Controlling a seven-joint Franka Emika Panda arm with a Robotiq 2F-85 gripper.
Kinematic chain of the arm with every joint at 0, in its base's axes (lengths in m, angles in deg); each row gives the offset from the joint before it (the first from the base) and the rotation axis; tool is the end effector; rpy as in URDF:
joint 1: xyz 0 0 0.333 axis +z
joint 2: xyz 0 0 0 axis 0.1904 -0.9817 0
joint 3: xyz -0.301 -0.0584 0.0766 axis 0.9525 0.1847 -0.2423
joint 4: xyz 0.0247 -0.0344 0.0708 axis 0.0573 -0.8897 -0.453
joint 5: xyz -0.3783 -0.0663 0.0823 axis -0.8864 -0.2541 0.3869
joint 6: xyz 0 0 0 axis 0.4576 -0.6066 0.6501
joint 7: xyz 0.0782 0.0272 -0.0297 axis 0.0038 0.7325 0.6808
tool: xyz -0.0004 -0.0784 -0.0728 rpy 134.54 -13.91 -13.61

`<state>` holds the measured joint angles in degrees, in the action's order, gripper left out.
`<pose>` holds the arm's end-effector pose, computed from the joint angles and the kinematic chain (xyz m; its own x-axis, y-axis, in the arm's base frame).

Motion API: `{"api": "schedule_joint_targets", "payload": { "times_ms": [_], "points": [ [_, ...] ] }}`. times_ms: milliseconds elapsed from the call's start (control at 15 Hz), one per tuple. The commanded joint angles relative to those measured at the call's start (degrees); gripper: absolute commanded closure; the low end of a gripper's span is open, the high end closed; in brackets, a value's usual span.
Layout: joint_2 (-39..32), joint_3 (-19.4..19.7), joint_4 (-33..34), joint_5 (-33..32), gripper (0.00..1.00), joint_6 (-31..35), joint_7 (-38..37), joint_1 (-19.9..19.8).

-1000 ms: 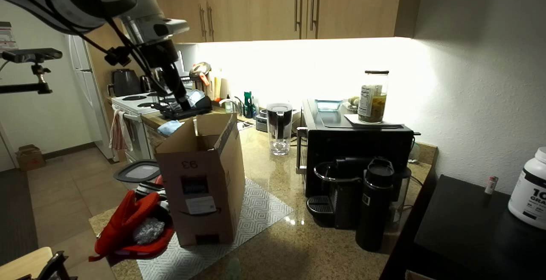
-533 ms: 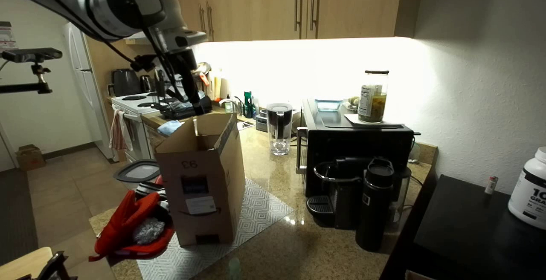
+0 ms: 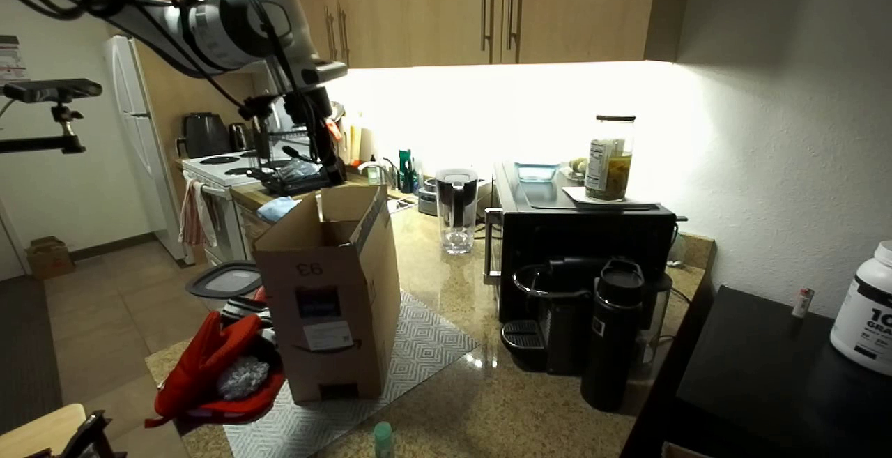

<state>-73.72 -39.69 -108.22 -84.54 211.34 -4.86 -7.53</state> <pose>0.5382 0.1416 0.4678 0.8346 -0.5006 0.2301 -0.5105 -0.8597 -0.0184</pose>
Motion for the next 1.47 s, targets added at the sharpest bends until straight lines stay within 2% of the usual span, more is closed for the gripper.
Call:
{"api": "schedule_joint_targets", "payload": {
  "times_ms": [0,333,733,1200,1400],
  "points": [
    [-3.5,0.5,3.2,-4.2,0.0,-1.7,-5.0,2.5],
    [-8.4,2.8,6.0,-9.9,0.0,-2.5,-9.5,3.9],
    [-12.3,5.0,6.8,-7.6,0.0,-0.4,-5.4,5.0],
    [-12.8,4.3,6.7,-5.1,0.0,1.7,-0.6,6.9],
    [-13.4,4.7,6.6,-7.0,0.0,3.1,1.2,7.8]
  ]
}}
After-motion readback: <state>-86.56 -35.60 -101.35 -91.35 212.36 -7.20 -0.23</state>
